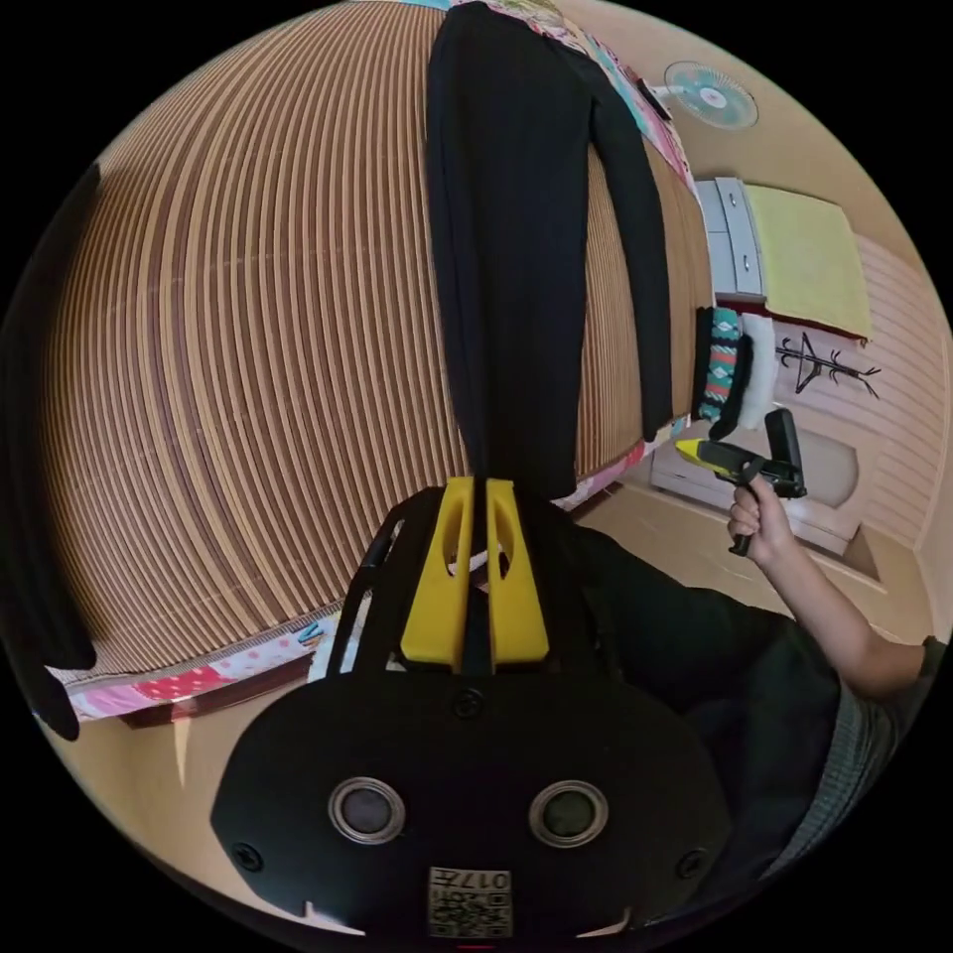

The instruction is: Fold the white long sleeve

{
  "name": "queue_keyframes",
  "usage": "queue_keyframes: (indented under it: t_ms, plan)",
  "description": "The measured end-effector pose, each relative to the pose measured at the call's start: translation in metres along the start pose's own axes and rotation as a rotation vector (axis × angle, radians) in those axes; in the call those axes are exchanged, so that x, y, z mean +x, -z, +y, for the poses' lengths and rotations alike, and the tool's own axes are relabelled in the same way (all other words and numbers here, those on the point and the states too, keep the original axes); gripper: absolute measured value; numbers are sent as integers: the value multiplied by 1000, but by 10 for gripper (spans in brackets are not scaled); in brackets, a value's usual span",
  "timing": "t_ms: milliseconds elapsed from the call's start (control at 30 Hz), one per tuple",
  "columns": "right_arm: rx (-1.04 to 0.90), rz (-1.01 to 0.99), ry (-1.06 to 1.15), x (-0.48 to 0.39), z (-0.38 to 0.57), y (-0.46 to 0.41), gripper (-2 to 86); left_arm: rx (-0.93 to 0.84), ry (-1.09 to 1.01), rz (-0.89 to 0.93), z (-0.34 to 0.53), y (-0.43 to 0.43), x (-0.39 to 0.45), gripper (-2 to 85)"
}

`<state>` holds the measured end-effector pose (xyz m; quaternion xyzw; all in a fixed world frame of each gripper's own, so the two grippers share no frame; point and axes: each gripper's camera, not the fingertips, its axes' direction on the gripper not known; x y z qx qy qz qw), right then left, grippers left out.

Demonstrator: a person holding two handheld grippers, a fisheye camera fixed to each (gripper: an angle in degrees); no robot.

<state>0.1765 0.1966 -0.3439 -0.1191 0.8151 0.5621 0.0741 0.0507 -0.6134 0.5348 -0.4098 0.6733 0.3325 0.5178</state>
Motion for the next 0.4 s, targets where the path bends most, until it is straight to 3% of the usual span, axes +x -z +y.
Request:
queue_keyframes:
  t_ms: [267,400]
  plan:
    - [63,-20,-129,9,116,66,5,-200,192,97,156,-40,-34,43]
    - [103,-25,-157,11,153,103,8,-185,210,50,237,-18,-53,19]
